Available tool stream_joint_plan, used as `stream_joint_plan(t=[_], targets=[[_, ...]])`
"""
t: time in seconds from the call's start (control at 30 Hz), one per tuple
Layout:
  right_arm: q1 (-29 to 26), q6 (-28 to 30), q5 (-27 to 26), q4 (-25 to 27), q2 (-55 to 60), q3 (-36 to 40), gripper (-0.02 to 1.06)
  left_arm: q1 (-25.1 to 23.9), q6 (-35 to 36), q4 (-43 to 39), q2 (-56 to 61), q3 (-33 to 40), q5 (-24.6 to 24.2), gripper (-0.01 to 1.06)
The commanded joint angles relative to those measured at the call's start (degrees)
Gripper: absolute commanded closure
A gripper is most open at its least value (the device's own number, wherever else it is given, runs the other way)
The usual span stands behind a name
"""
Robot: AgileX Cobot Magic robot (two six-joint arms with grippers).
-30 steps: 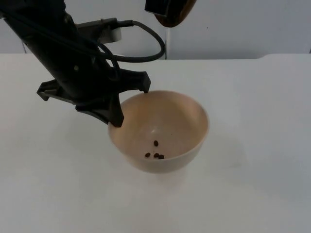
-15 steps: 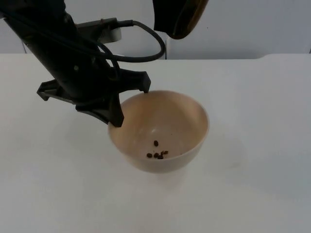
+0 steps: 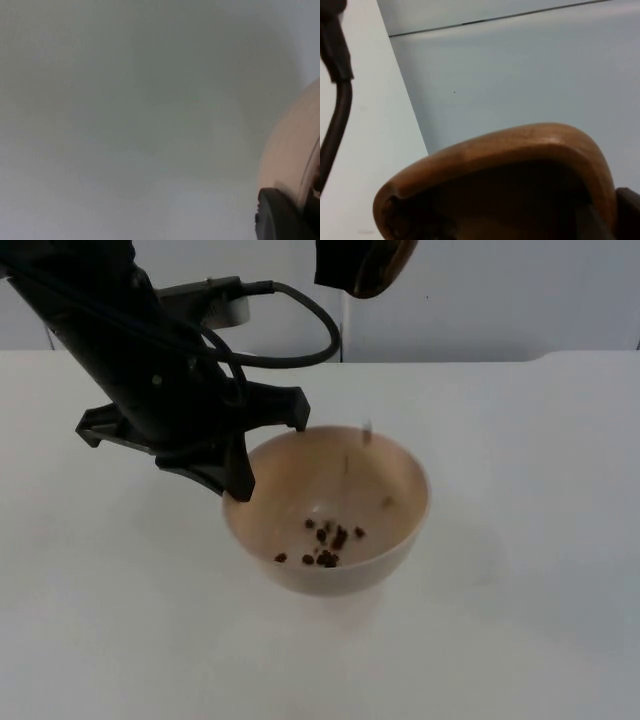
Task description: Pick up the bowl with the left hand and pour the coffee beans from the cup into the bowl with the right hand.
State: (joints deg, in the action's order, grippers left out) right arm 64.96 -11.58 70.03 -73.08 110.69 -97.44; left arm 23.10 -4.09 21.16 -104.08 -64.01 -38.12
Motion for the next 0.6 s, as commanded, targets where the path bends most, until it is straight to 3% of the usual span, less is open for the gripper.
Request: stream_joint_plan(t=[0.0,0.33,0.57], targets=[[0.4,-0.8,-0.1,-1.2,-0.3,0.1,1.05,0.3,-0.1,0.4,0.1,-0.3,0.4,1.05],[0.4,-1.0,-0.1,-1.2,-0.3,0.1,1.05,0.3,-0.1,0.4,0.1,-0.3,0.6,1.05],[0.2,-1.0,-0.1,2.0,-0.3,0.1,1.05,0.3,-0.1,0.4,0.1,-0.3,0.6,1.05]])
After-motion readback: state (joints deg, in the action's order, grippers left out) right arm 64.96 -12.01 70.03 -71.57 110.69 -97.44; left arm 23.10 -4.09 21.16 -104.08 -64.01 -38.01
